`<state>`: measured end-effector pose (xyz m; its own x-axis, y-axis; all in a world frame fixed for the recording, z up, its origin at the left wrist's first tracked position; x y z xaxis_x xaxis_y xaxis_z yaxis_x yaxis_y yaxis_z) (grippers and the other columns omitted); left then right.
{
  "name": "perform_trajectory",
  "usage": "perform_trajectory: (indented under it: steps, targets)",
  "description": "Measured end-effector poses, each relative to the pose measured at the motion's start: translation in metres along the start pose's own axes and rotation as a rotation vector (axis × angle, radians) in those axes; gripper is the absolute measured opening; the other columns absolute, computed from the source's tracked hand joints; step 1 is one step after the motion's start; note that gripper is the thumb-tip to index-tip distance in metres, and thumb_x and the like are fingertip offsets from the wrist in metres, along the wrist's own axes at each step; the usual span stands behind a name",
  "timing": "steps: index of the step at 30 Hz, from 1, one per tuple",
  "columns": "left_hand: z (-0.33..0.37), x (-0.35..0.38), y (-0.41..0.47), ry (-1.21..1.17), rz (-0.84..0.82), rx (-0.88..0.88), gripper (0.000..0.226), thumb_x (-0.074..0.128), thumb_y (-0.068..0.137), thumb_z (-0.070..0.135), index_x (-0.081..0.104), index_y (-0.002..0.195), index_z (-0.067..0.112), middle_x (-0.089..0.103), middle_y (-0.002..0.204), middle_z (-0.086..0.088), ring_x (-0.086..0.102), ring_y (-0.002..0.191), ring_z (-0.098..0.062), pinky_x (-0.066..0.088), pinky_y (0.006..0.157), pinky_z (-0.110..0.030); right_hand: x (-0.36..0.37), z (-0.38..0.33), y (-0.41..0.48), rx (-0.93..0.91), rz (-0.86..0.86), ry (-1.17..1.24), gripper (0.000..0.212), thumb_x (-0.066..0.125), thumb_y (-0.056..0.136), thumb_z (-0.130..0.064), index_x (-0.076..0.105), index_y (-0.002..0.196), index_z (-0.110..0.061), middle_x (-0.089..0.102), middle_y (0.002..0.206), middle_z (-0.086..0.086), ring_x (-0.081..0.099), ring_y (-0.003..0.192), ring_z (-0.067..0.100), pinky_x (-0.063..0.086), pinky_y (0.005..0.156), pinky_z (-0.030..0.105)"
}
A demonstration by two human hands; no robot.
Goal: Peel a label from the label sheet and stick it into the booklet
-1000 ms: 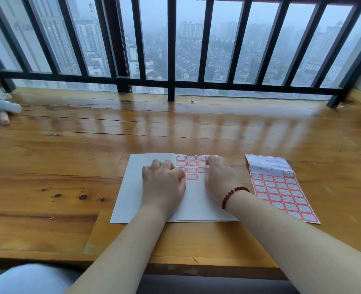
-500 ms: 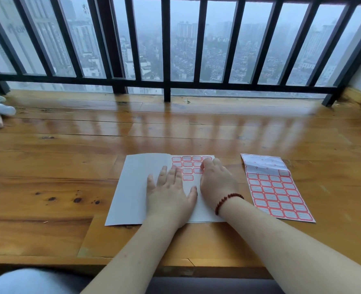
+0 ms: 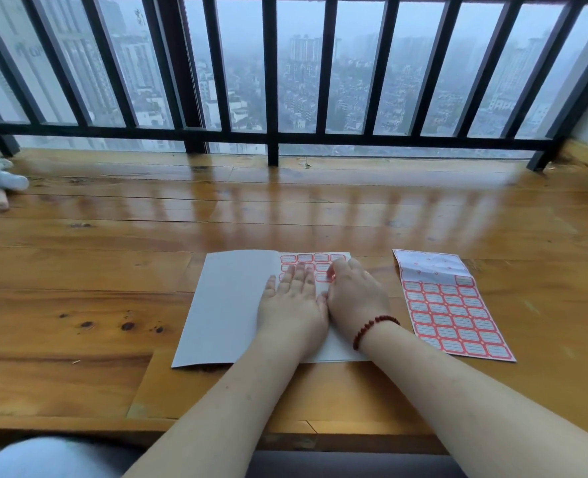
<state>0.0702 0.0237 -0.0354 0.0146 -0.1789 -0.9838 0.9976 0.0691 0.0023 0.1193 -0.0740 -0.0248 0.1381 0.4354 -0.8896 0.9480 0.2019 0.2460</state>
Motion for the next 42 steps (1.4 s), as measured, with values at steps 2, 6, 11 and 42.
perform_trajectory:
  steps: [2, 6, 11, 42]
  targets:
    - [-0.003, 0.001, 0.002, -0.021, -0.003, -0.070, 0.058, 0.008, 0.098, 0.041, 0.000, 0.149, 0.013, -0.005, 0.160, 0.000, -0.009, 0.144, -0.014, -0.008, 0.116, -0.042, -0.001, -0.001, -0.001, -0.008, -0.019, -0.003, 0.018, 0.053, 0.084, -0.023, 0.053, 0.102, -0.020, 0.056, 0.109, 0.004, 0.057, 0.099, 0.027, 0.040, 0.074, 0.035]
    - [-0.005, 0.003, 0.002, -0.047, -0.001, -0.097, 0.062, 0.008, 0.096, 0.048, 0.002, 0.149, 0.017, -0.005, 0.160, 0.003, -0.010, 0.144, -0.010, -0.010, 0.114, -0.042, -0.004, -0.001, -0.004, -0.027, -0.027, 0.012, 0.020, 0.051, 0.086, -0.023, 0.053, 0.105, -0.018, 0.057, 0.112, 0.005, 0.055, 0.105, 0.026, 0.041, 0.081, 0.034]
    - [-0.014, -0.001, 0.003, -0.044, -0.004, -0.010, 0.060, 0.015, 0.096, 0.048, 0.006, 0.149, 0.021, 0.001, 0.160, 0.006, -0.006, 0.144, -0.009, -0.006, 0.117, -0.043, -0.005, -0.005, -0.009, -0.069, -0.066, -0.012, 0.027, 0.048, 0.086, -0.023, 0.049, 0.112, -0.015, 0.054, 0.118, 0.005, 0.049, 0.112, 0.025, 0.039, 0.089, 0.034]
    - [-0.088, -0.014, -0.031, -0.021, 0.095, -0.386, 0.064, 0.017, 0.091, 0.060, 0.009, 0.148, 0.033, 0.004, 0.159, -0.013, 0.000, 0.145, -0.028, 0.000, 0.115, -0.050, -0.004, 0.018, -0.042, -0.068, -0.422, -0.167, 0.063, 0.014, 0.091, -0.053, 0.001, 0.148, -0.028, -0.001, 0.160, -0.004, -0.004, 0.145, 0.013, -0.005, 0.116, 0.044]
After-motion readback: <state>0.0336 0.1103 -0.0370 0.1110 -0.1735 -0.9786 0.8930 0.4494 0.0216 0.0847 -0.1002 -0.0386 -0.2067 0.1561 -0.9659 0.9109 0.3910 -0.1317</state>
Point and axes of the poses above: each hand's wrist, its own y-axis towards the middle knuckle, its own x-axis out of the palm, z = x × y, the point moved 5 cm from there along y, towards the middle knuckle
